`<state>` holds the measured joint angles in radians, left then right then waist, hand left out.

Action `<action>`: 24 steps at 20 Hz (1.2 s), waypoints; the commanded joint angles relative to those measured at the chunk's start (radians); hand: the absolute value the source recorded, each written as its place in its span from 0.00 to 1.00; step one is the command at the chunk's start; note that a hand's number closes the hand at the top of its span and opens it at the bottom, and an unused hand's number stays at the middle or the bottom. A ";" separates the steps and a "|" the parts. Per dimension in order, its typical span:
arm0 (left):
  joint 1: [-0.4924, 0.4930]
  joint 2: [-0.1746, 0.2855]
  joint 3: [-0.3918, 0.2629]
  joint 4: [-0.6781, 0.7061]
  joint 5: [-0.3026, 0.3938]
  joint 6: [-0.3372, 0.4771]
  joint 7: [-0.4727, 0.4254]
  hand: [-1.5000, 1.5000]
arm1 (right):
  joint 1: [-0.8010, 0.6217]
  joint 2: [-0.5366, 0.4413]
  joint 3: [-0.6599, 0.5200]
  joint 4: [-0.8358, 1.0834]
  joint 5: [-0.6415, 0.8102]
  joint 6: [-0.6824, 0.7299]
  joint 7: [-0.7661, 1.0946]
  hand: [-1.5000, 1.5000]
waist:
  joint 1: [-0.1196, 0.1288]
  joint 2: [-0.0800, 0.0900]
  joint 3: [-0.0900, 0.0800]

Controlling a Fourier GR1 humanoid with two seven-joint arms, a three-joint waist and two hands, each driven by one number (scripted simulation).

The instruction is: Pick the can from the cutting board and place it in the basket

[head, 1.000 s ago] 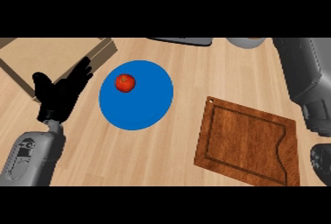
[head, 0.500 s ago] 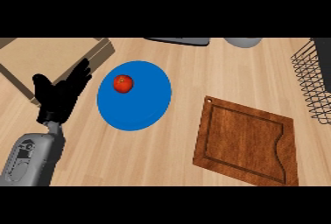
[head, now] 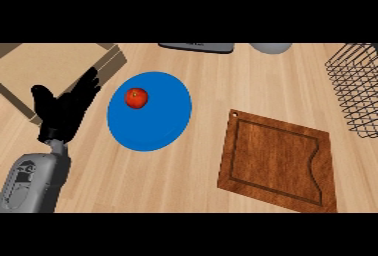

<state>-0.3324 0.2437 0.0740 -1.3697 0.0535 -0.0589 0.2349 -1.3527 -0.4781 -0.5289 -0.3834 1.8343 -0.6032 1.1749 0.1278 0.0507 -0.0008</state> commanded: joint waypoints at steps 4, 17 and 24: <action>0.028 0.025 0.032 0.006 0.016 -0.012 -0.011 0.50 | 0.060 0.007 -0.038 0.033 0.049 -0.084 0.184 1.00 | -0.019 -0.005 0.001; 0.024 0.015 0.024 -0.008 0.010 -0.004 0.010 0.50 | 0.226 -0.003 -0.184 -0.048 0.065 -0.289 0.196 0.00 | -0.043 -0.010 0.004; 0.035 0.023 0.040 0.014 0.013 -0.011 -0.014 0.50 | 0.198 0.018 -0.212 -0.025 0.112 -0.294 0.143 0.00 | -0.040 -0.015 0.003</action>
<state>-0.2889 0.2586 0.1077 -1.3632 0.0654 -0.0652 0.2176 -1.1286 -0.4728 -0.7319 -0.4170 1.9250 -0.8288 1.1695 0.0886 0.0380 0.0023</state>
